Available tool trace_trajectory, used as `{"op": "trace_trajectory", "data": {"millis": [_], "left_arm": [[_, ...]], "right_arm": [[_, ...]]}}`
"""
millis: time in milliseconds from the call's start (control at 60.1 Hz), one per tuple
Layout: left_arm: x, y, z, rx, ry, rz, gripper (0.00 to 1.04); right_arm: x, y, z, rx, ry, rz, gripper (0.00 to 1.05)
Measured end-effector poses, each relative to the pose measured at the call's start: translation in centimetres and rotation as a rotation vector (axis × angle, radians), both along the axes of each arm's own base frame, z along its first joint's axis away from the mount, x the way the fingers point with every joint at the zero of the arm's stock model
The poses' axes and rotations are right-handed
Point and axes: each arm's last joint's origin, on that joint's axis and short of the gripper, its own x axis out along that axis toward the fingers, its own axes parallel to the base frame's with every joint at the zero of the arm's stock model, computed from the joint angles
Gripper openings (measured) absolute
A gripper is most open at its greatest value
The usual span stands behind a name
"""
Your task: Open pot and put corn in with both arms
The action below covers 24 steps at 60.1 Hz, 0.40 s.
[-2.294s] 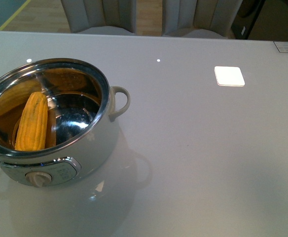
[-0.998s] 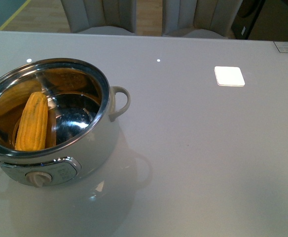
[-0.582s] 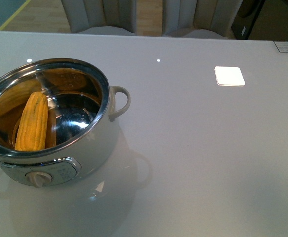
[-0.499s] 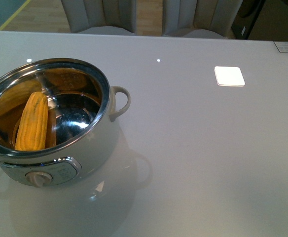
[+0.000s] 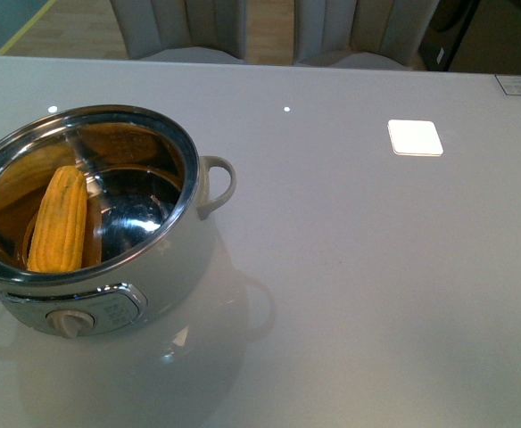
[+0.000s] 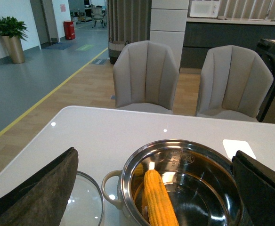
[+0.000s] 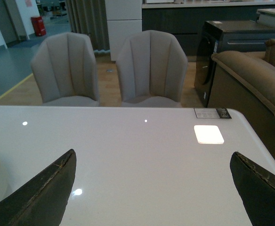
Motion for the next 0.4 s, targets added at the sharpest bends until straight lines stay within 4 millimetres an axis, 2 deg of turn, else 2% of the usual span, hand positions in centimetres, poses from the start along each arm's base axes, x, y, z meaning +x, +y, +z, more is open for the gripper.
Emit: {"op": "trace_trajectory", "data": {"millis": [399], "left_arm": [[0.00,0.00,0.00,0.000,0.000,0.000,0.98]], "right_arm": [[0.00,0.00,0.00,0.000,0.000,0.000,0.96]]}}
